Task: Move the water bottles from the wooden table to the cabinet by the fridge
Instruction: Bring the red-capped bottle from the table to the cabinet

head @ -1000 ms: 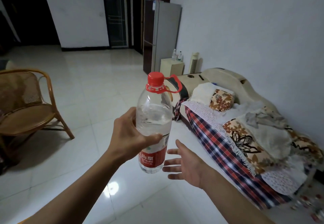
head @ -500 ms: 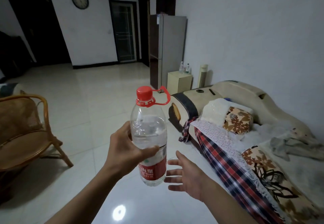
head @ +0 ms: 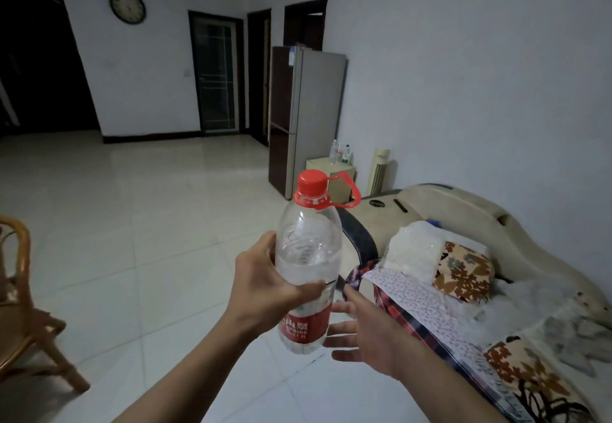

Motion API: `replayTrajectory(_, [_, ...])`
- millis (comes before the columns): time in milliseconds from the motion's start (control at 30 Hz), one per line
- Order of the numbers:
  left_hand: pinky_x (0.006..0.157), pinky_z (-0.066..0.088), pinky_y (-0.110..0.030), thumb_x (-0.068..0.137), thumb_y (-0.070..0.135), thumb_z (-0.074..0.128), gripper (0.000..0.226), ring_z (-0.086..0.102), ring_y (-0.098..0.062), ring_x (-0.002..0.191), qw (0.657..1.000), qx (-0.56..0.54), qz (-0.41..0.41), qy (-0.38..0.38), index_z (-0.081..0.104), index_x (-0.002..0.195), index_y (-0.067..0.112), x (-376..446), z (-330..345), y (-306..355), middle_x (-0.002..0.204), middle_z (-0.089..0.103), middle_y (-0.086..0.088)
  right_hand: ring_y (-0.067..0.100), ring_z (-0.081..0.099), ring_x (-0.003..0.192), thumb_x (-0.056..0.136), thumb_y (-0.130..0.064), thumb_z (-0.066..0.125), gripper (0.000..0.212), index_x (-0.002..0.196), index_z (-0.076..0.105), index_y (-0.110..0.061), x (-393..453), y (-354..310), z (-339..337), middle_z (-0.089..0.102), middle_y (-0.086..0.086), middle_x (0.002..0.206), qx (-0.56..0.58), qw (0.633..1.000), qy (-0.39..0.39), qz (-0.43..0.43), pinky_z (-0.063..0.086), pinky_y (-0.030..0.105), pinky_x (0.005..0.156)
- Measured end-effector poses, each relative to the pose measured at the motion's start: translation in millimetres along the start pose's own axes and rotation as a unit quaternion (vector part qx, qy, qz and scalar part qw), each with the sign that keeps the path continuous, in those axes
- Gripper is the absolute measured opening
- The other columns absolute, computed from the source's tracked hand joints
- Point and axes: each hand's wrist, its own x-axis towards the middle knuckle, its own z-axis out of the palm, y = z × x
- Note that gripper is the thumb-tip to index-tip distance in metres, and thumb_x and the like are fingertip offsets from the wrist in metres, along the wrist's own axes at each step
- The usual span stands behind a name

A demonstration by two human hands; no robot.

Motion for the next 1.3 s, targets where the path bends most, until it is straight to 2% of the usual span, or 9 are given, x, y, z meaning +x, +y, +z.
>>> replayTrajectory(367, [0.079, 0.063, -0.033, 0.049, 0.053, 0.083, 0.079, 0.071, -0.010, 0.093, 1.000, 0.017, -0.014, -0.001, 0.064, 0.118, 0.020, 149, -28, -81, 0.106, 0.072, 0.009, 0.030, 0.071, 0.104, 0.092, -0.070, 0.042, 0.064, 0.126, 0.060, -0.019, 143, -88, 29, 0.074, 0.014, 0.111, -0.007, 1.000, -0.009, -0.016, 0.058, 0.045, 0.090])
replayTrajectory(500, [0.079, 0.063, -0.039, 0.048, 0.049, 0.085, 0.077, 0.072, -0.013, 0.092, 0.999, 0.040, -0.022, 0.000, 0.065, 0.116, 0.019, 206, -22, -112, 0.104, 0.074, 0.006, 0.029, 0.072, 0.103, 0.090, -0.071, 0.043, 0.066, 0.127, 0.059, -0.019, 209, -119, 24, 0.074, 0.015, 0.110, 0.001, 0.999, -0.049, -0.023, 0.057, 0.046, 0.092])
replayTrajectory(667, [0.077, 0.063, -0.036, 0.049, 0.047, 0.087, 0.076, 0.072, -0.011, 0.092, 0.997, 0.073, -0.021, -0.004, 0.065, 0.117, 0.018, 288, -16, -139, 0.104, 0.074, 0.007, 0.029, 0.071, 0.106, 0.092, -0.070, 0.040, 0.068, 0.131, 0.056, -0.017, 289, -170, 18, 0.072, 0.015, 0.114, -0.006, 0.995, -0.095, -0.032, 0.056, 0.043, 0.093])
replayTrajectory(800, [0.075, 0.063, -0.036, 0.050, 0.044, 0.088, 0.074, 0.073, -0.011, 0.091, 0.997, 0.073, -0.022, 0.006, 0.066, 0.116, 0.019, 352, -12, -165, 0.103, 0.074, 0.007, 0.031, 0.070, 0.106, 0.092, -0.068, 0.044, 0.066, 0.129, 0.057, -0.015, 338, -219, 8, 0.072, 0.018, 0.114, 0.006, 0.996, -0.084, -0.036, 0.056, 0.044, 0.092])
replayTrajectory(1000, [0.074, 0.063, -0.030, 0.051, 0.039, 0.089, 0.068, 0.073, -0.007, 0.089, 0.998, 0.055, -0.029, 0.014, 0.068, 0.113, 0.020, 438, -3, -212, 0.099, 0.075, 0.009, 0.027, 0.072, 0.103, 0.091, -0.072, 0.040, 0.068, 0.129, 0.057, -0.018, 417, -276, -5, 0.073, 0.014, 0.113, -0.034, 0.996, -0.075, -0.031, 0.057, 0.042, 0.091])
replayTrajectory(1200, [0.068, 0.058, -0.016, 0.050, 0.031, 0.090, 0.065, 0.070, -0.001, 0.084, 0.999, 0.040, -0.022, 0.015, 0.067, 0.109, 0.017, 531, 0, -277, 0.095, 0.074, 0.009, 0.028, 0.074, 0.099, 0.089, -0.073, 0.044, 0.070, 0.128, 0.059, -0.018, 518, -332, -6, 0.074, 0.015, 0.109, -0.030, 0.999, -0.027, -0.017, 0.059, 0.042, 0.083])
replayTrajectory(1300, [0.070, 0.061, -0.021, 0.049, 0.036, 0.088, 0.066, 0.070, -0.006, 0.086, 0.999, 0.028, -0.017, 0.002, 0.066, 0.109, 0.018, 587, -3, -306, 0.096, 0.073, 0.008, 0.033, 0.073, 0.099, 0.086, -0.072, 0.050, 0.072, 0.128, 0.059, -0.015, 563, -365, -4, 0.074, 0.019, 0.109, 0.001, 1.000, -0.003, -0.011, 0.058, 0.049, 0.089])
